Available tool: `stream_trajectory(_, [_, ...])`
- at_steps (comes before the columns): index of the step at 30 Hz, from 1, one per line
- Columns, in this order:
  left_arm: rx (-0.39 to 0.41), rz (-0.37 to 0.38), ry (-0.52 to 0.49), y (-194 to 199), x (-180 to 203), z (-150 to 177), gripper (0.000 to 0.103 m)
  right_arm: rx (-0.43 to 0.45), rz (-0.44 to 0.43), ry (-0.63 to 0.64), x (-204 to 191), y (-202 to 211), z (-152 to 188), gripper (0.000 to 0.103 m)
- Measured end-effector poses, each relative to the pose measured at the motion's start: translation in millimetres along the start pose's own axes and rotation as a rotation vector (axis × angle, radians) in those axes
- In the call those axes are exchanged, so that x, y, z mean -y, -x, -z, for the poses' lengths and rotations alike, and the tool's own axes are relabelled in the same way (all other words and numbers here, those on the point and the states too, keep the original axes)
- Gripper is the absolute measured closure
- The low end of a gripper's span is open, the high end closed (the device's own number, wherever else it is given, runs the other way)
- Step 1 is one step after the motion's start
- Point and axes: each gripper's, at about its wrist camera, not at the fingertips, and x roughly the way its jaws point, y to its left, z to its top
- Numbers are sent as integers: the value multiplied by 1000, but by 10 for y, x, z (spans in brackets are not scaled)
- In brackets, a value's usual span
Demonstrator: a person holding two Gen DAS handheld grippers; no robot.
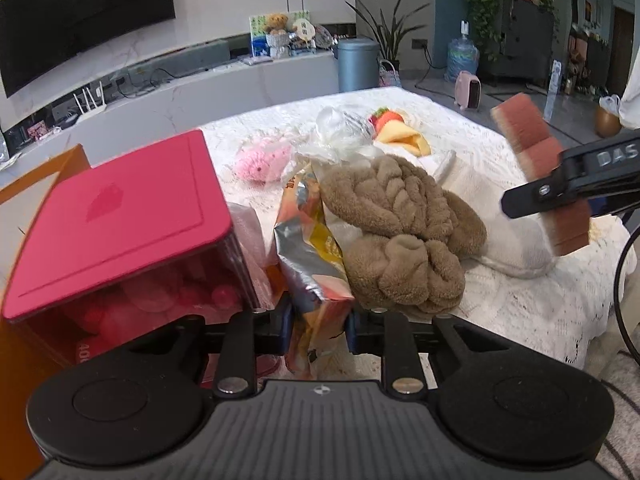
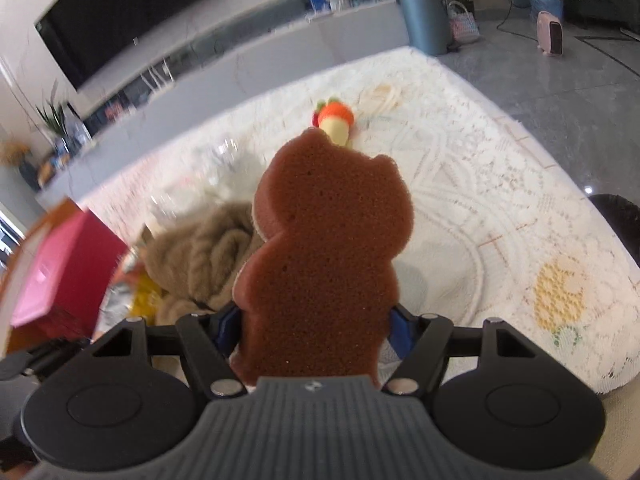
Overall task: Organize soft objects
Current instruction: 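Lift the sponge with the right tool while the left tool lifts the snack bag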
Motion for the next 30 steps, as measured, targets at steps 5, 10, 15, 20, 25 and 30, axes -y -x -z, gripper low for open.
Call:
stream_trajectory(5, [45,8,8,138,-16,-41,77,66,-29,-7,4,196,10,32])
stream_trajectory(10, [117,40,53,390,-90,-161,79,173,-16,42,-108,394,33,31])
stream_trajectory(15, [165,79,102,659,-163,-360,80,209,-42,66,-325,637,-37,32])
stream_trajectory(20, [237,99,132,920,-234,-474,99,208,-126,50,-454,834,-68,33])
stream_trajectory(25, [335,125,166,1232,-333,-624,102,248,-161,95,-725,1094,-97,33])
stream_trajectory(30, [324,142,154,1263,-385,-642,102,288,-150,148,-1003,1288,-85,33])
